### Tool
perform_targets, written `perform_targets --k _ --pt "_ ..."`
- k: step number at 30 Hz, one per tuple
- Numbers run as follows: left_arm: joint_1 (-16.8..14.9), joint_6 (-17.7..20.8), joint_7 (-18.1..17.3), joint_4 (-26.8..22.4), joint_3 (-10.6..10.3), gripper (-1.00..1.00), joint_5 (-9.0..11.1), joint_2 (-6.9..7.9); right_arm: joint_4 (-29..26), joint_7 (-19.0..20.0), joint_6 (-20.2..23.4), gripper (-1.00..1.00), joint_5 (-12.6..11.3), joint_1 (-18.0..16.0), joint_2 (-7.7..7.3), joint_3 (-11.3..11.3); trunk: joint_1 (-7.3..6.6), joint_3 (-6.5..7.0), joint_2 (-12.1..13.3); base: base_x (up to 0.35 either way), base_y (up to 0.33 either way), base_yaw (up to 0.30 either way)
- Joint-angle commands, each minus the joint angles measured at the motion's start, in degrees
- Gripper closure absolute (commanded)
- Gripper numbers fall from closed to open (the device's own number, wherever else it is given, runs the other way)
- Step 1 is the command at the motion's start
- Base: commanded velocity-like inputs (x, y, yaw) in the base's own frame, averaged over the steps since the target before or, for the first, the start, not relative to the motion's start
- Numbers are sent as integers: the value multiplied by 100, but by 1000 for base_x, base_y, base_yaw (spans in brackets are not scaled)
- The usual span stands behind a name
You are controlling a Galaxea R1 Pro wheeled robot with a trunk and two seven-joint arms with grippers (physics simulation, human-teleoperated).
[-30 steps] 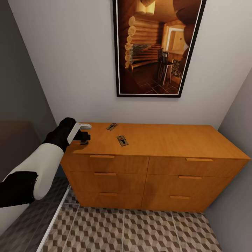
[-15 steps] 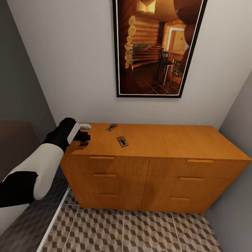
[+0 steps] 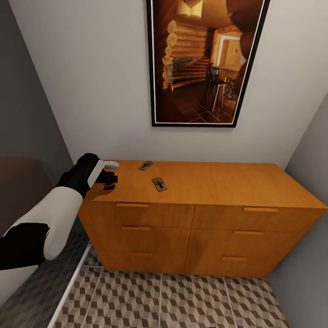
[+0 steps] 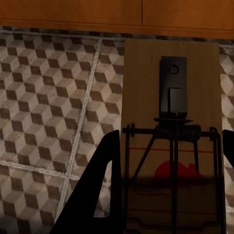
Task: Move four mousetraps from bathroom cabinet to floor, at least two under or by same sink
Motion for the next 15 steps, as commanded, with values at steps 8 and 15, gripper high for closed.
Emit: perform_targets --k 8,15 --pt "-1 20 47 7 -45 -100 61 4 2 4 -14 100 12 -4 0 7 0 -7 -3 0 0 0" --pt "-1 20 47 95 -49 -100 61 -84 2 4 -15 100 12 -4 2 11 0 -27 -3 0 0 0"
